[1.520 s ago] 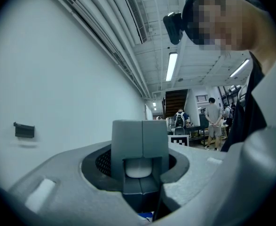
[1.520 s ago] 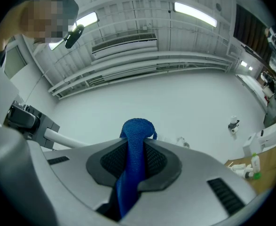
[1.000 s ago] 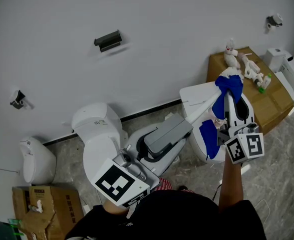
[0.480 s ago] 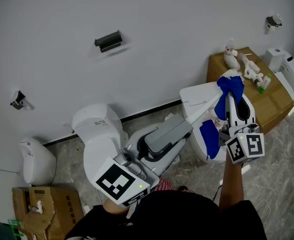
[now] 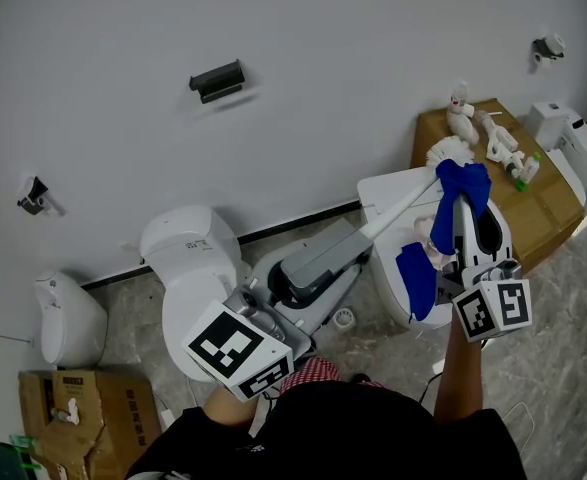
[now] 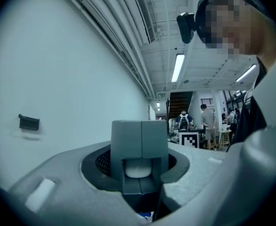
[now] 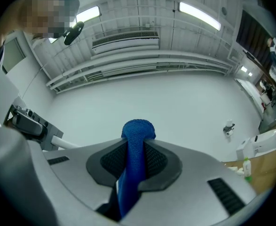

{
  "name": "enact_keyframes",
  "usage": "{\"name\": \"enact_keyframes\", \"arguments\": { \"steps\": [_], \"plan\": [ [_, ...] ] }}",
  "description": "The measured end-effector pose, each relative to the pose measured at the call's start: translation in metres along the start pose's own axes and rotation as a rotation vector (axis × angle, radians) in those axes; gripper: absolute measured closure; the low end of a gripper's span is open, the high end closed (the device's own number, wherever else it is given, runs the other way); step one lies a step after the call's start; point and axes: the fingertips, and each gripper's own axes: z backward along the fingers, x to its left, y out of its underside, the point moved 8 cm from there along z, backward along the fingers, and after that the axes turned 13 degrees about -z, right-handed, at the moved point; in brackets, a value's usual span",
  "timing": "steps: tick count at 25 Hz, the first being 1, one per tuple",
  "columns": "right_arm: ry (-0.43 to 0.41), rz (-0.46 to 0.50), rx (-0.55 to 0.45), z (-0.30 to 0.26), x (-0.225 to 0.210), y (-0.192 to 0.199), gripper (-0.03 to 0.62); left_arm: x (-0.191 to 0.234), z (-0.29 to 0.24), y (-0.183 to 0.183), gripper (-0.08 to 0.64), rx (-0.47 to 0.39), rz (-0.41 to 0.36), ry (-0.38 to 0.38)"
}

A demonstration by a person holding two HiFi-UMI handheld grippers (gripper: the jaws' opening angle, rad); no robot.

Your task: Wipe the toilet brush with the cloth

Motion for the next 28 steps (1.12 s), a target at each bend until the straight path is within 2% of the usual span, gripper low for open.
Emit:
{"name": "enact_keyframes", "arguments": {
  "steps": [5,11,20,28],
  "plan": [
    [-0.033,-0.018,-0.006,0.002,0.007,0.0,0.528,0.01,0.002,0.002,0.397,0.008,-0.01,-0.057],
    [-0.102,-0.05,0.052,-0.004,0.025,0.018,0.528,0.02,0.006,-0.002,0.397,-0.004,-0.018,-0.093],
    [-0.278,-0.097,0.129,-0.009,0.061,0.044,0.528,0.021,0.005,-0.008,0.397,-0.029,-0.024,-0.096],
    [-0.389,-0.131,0.154,-0.011,0.081,0.051,0.528,0.021,0.001,-0.011,0.397,-0.026,-0.032,-0.091]
  ]
}}
